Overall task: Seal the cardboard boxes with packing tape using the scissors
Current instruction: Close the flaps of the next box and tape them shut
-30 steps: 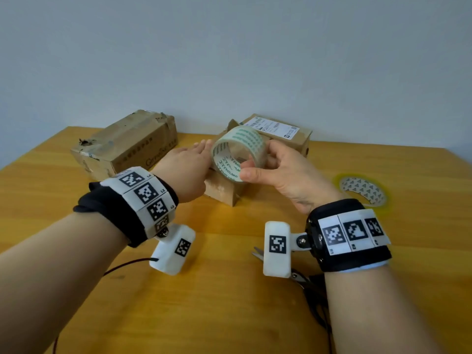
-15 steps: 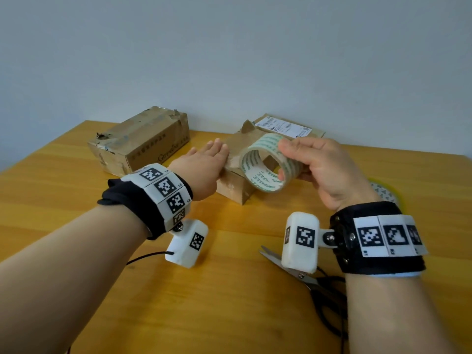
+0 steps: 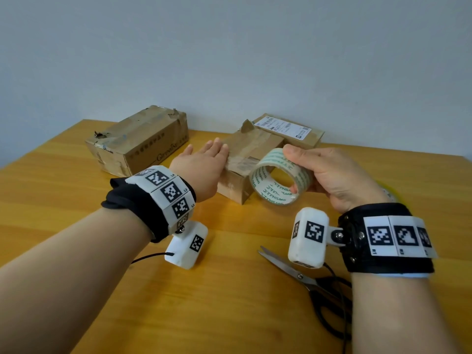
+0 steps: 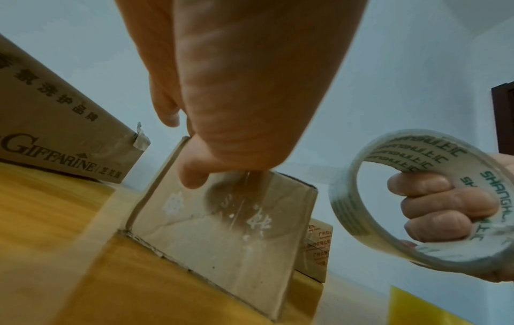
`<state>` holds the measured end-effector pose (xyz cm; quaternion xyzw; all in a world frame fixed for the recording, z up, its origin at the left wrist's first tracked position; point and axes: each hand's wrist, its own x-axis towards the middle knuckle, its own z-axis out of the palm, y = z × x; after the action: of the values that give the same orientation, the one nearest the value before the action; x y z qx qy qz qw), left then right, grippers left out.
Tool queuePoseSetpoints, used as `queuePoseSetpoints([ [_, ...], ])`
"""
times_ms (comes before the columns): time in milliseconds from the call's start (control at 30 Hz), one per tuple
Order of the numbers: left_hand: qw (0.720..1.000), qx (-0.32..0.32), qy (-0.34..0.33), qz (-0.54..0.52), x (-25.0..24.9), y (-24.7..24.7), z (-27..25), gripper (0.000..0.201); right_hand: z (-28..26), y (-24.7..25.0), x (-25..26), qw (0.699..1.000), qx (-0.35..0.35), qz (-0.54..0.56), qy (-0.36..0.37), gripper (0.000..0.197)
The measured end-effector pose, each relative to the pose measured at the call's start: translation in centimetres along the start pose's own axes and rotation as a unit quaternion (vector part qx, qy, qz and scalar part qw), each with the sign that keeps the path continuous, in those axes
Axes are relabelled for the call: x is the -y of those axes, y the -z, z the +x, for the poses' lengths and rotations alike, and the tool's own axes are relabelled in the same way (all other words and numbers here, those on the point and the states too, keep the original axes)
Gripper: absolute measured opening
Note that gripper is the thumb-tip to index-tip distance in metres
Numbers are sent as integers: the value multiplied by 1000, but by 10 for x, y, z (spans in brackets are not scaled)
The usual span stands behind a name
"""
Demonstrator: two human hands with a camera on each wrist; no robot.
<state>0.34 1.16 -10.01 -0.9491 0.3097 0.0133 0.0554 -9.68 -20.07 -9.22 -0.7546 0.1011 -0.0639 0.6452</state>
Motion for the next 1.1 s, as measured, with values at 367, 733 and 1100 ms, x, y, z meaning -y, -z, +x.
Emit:
queuePoseSetpoints([
  [367, 999, -9, -26, -23, 3, -4, 1, 98, 0, 14, -15, 994, 49, -53, -86, 65],
  [733, 999, 31, -27, 35, -2, 9, 8, 95, 2, 9, -16, 978, 91, -145, -122, 15],
  [1100, 992, 41, -76, -88, -32, 16, -10, 61, 6, -8, -14, 969, 45, -232, -72, 40],
])
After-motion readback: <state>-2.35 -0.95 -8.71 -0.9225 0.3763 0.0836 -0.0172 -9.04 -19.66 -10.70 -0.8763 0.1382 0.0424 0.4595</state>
